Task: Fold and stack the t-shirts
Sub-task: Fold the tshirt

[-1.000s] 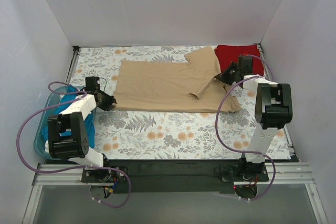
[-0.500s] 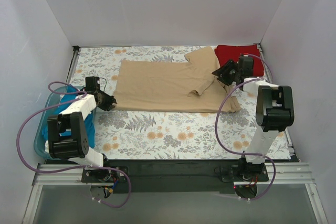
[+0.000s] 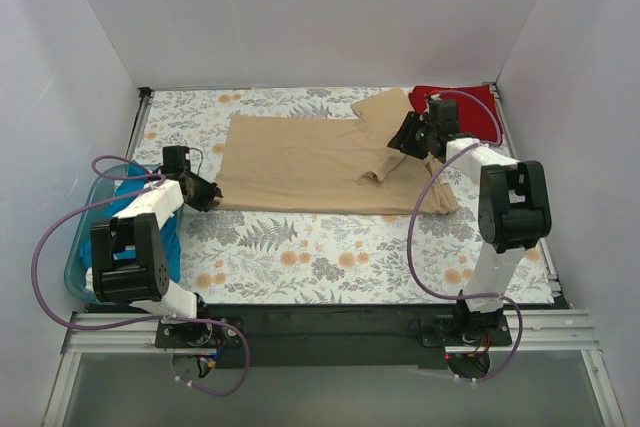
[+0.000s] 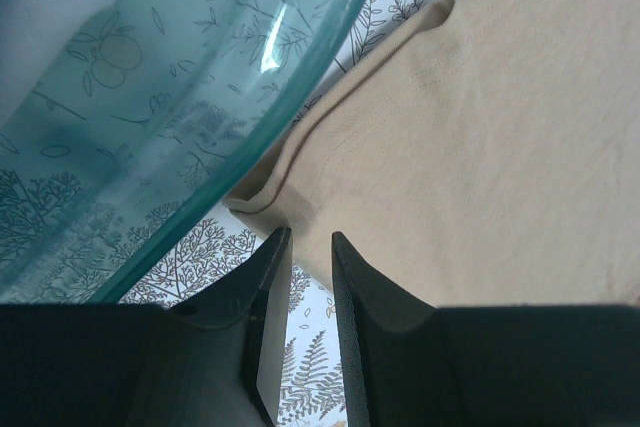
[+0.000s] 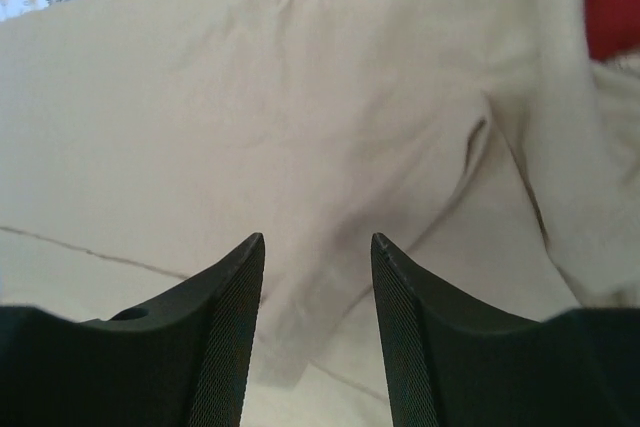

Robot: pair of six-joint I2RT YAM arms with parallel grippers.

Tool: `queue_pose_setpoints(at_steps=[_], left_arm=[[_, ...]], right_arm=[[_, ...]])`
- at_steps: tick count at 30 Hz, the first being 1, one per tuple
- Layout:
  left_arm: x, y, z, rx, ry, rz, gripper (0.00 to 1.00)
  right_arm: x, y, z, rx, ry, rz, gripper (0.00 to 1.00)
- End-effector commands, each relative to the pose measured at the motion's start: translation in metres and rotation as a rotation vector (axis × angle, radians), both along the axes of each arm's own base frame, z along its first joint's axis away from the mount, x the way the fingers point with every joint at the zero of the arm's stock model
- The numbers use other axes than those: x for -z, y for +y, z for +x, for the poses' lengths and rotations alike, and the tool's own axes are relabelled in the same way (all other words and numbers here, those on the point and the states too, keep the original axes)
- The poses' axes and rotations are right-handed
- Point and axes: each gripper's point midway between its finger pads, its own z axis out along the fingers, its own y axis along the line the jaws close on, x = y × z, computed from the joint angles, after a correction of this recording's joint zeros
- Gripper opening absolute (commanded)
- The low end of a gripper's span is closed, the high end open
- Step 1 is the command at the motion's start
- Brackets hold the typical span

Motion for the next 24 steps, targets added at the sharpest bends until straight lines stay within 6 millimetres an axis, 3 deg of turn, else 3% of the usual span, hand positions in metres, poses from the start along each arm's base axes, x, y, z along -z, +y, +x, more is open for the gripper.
queue_pose_setpoints(at_steps=[1,2,8,12,24], left_arm=[[0.0,0.003,-0.001,-0.004,0.006,0.017,0.21],[0.0,0.003,-0.001,-0.006,0.007,0.016,0.21],[0.002,0.003,-0.001,-0.006,0.012,0.016,0.21],[0.001,0.004,0.0,-0.004,0.009,0.019,0.21],[0.002,0.003,0.002,0.0,0.014,0.015,0.21]], right_arm=[[0.008,-0.002,0.013,-0.035,0.044,-0.134,0.53],[0.008,-0.001,0.02,-0.033,0.049,-0.148,0.53],[0.026,0.006,0.015,-0.02,0.143,-0.228,0.53],[0.023,0.012,0.018,-0.013,0.144,-0.283,0.53],[0.04,0.019,0.021,-0.025,0.207,-0.373,0.52]])
